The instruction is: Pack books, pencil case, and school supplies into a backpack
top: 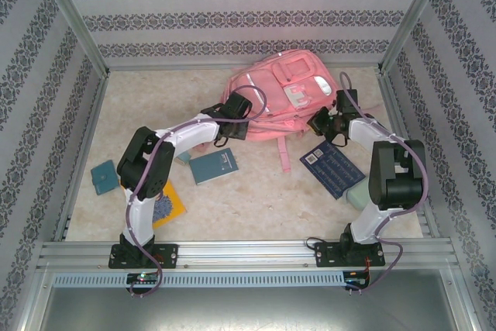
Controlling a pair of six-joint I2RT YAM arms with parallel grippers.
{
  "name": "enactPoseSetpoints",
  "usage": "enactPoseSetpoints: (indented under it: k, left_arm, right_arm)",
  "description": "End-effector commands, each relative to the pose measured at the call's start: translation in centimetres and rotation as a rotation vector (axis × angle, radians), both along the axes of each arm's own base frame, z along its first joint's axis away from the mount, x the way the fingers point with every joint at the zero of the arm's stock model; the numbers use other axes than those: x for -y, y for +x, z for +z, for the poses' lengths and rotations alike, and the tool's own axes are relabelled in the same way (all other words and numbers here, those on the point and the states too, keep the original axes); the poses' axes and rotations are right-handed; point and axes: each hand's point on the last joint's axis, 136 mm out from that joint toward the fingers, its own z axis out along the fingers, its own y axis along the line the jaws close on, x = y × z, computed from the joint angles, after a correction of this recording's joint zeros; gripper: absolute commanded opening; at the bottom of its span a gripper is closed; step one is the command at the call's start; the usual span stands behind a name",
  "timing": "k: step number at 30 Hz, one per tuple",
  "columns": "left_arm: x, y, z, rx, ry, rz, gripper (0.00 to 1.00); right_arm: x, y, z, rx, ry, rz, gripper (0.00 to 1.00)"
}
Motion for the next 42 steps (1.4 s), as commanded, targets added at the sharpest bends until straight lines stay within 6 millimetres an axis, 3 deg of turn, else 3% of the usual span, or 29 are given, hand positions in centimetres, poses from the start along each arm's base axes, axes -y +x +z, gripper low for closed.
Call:
enactPoseSetpoints:
  k: [1,5,6,8,12,18,23,27,36,39,42]
  left_arm:
    - [-0.4,-2.2,1.0,-0.034,0.033,-0.042,0.0]
    - [3.1,-3.9,2.2,-0.038,-0.04,-0.14,0.0]
    - [3.8,-4.3,2.3,-0.046,-0.063,-0.158,0.0]
    - [5.6,-5.4,2.8,-0.067,-0.119,-0.199,0.0]
    - [8.7,-7.2,3.6,-0.081,-0.164,-0.276,0.0]
    - [12.3,-9.1,4.2,-0.102,-0.225,-0.345,0.0]
    - [13.9,-10.4,4.5,-0.123,-0.252,-0.393,0.0]
    - [14.5,-11.2,4.5,-0.139,-0.263,-0.424,0.0]
    - [14.9,-12.6,4.1,-0.157,-0.259,-0.469,0.0]
    - [14.9,-12.8,4.0,-0.159,-0.259,-0.469,0.0]
    - [14.9,-12.7,4.0,-0.149,-0.253,-0.462,0.0]
  right_arm:
    - [4.7,2.6,1.4,0.069,-0.108,-0.093,0.0]
    - [6.6,3.4,1.8,0.066,-0.124,-0.108,0.04]
    - [6.8,3.5,2.1,0.067,-0.127,-0.108,0.11]
    - [7.3,3.4,2.6,0.066,-0.137,-0.118,0.4]
    - [7.2,1.7,3.2,0.05,-0.14,-0.134,0.57]
    - [5.0,-3.6,2.9,0.018,-0.121,-0.121,0.6]
    - [0.9,-7.9,2.1,0.01,-0.087,-0.077,0.58]
    - [-2.9,-9.8,1.3,0.003,-0.054,-0.036,0.59]
    - [-7.8,-9.3,0.7,-0.003,-0.019,0.019,0.62]
    - [-8.8,-8.9,0.8,0.002,-0.014,0.035,0.61]
    - [-9.2,-8.5,0.6,-0.001,-0.023,0.046,0.67]
